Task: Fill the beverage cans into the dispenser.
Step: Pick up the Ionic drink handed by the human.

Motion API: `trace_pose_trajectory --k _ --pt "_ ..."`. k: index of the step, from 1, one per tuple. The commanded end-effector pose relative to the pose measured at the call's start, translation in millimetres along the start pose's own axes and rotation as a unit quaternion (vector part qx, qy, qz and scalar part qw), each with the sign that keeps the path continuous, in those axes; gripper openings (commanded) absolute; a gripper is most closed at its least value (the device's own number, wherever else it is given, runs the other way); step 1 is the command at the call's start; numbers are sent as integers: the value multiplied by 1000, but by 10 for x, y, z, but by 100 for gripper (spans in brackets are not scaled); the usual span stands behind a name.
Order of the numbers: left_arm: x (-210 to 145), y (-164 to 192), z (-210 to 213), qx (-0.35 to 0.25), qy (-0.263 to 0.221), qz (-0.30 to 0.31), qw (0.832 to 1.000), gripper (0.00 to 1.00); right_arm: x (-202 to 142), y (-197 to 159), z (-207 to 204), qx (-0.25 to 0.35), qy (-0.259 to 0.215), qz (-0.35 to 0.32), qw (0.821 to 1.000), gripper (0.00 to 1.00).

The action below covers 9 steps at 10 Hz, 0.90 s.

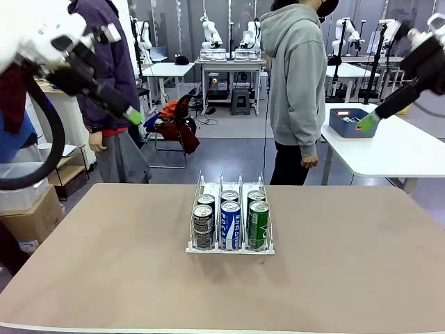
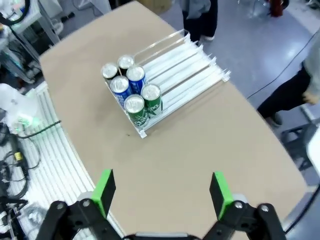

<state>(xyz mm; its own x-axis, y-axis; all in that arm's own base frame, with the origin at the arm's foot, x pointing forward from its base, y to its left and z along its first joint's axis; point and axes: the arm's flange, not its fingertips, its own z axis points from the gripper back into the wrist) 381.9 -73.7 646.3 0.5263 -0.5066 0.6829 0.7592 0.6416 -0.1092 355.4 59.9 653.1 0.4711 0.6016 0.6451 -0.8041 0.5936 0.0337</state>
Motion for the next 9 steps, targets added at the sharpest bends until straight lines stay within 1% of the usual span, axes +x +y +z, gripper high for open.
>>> trace_pose_trajectory --k 1,2,3,4,6,8,9 --pt "93 10 288 -57 -23 -40 997 100 124 -95 288 -15 3 12 1000 100" --pt "168 -28 442 -56 -28 -62 996 100 208 -114 475 -22 1 18 1000 100" --pt "217 -81 576 -46 -37 -81 995 100 280 -126 649 -12 -1 19 1000 100" --pt "252 -134 688 -39 -44 -98 993 100 331 -119 800 -17 -4 19 1000 100" --pt "304 -234 803 -35 -44 -126 990 100 478 -170 1030 -39 -1 11 999 100" --pt "281 -244 775 -50 -40 -140 988 100 550 -204 1095 -47 -7 3 999 100" --pt "208 -225 746 -60 -50 -149 986 100 497 -218 1017 -51 -16 3 999 100"
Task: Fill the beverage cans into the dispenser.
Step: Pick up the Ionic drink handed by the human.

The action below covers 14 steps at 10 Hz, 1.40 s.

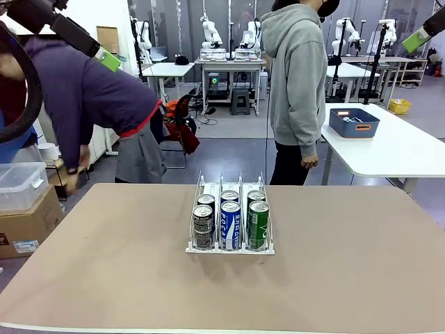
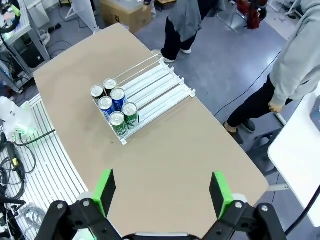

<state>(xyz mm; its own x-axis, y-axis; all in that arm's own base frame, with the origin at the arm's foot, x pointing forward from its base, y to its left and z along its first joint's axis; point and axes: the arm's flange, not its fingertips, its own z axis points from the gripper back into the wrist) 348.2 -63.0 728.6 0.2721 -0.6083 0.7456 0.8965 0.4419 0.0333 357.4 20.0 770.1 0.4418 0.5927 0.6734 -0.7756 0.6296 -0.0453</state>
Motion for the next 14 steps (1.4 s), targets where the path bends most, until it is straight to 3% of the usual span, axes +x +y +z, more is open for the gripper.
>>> trace_pose_trajectory --k 1,14 --pt "23 2 30 7 0 7 1000 100 -10 38 18 2 -2 3 1000 100" --pt "16 6 35 12 4 1 1000 100 5 21 22 0 -2 1 1000 100"
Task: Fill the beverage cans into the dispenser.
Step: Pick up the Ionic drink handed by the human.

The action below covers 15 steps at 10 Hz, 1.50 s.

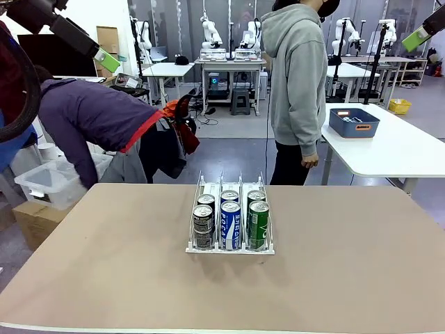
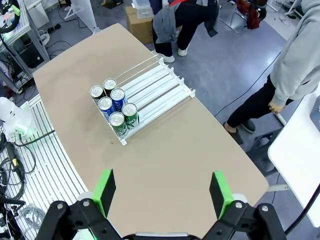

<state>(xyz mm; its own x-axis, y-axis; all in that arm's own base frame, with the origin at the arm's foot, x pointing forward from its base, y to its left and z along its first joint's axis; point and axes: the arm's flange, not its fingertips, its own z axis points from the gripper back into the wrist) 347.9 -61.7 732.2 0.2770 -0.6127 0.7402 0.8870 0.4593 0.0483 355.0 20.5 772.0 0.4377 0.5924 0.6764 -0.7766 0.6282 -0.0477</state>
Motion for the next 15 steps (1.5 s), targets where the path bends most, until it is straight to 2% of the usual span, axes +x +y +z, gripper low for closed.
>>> trace_pose_trajectory --k 1,5,8,15 --pt "45 -19 35 1 -11 2 1000 100 23 7 14 8 -1 5 1000 100" --pt "124 -38 148 -19 -40 -1 999 100 107 42 32 9 -10 11 1000 100" --pt "126 -46 111 4 -30 -2 1000 100 92 20 -60 7 -11 13 1000 100" --pt "147 -52 143 -6 -32 -1 999 100 89 49 29 2 -7 6 1000 100"
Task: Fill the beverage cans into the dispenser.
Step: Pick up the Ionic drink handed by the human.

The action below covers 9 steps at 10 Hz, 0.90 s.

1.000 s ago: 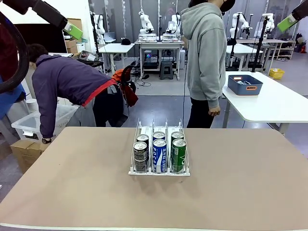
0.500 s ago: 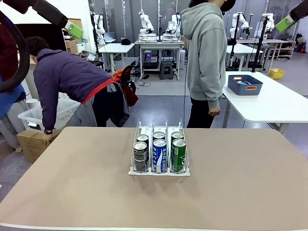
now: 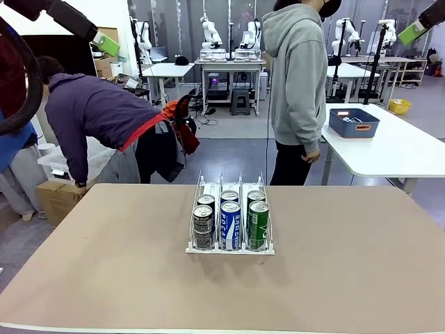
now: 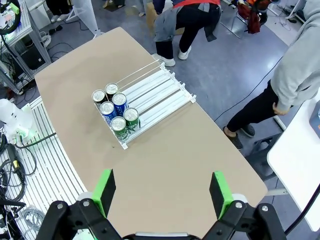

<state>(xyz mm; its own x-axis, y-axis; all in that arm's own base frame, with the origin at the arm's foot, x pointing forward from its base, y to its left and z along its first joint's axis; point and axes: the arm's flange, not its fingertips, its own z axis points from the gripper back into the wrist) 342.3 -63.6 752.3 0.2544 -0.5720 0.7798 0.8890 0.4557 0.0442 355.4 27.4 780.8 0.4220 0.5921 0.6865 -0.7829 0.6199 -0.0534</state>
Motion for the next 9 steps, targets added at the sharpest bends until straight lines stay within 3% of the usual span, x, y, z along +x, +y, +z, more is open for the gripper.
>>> trace_pose_trajectory --k 1,9 --pt "2 -3 -1 -3 -2 -1 1000 100 -12 13 2 1 0 0 1000 100" --pt "2 -3 -1 -3 -2 -1 1000 100 -12 13 2 1 0 0 1000 100"
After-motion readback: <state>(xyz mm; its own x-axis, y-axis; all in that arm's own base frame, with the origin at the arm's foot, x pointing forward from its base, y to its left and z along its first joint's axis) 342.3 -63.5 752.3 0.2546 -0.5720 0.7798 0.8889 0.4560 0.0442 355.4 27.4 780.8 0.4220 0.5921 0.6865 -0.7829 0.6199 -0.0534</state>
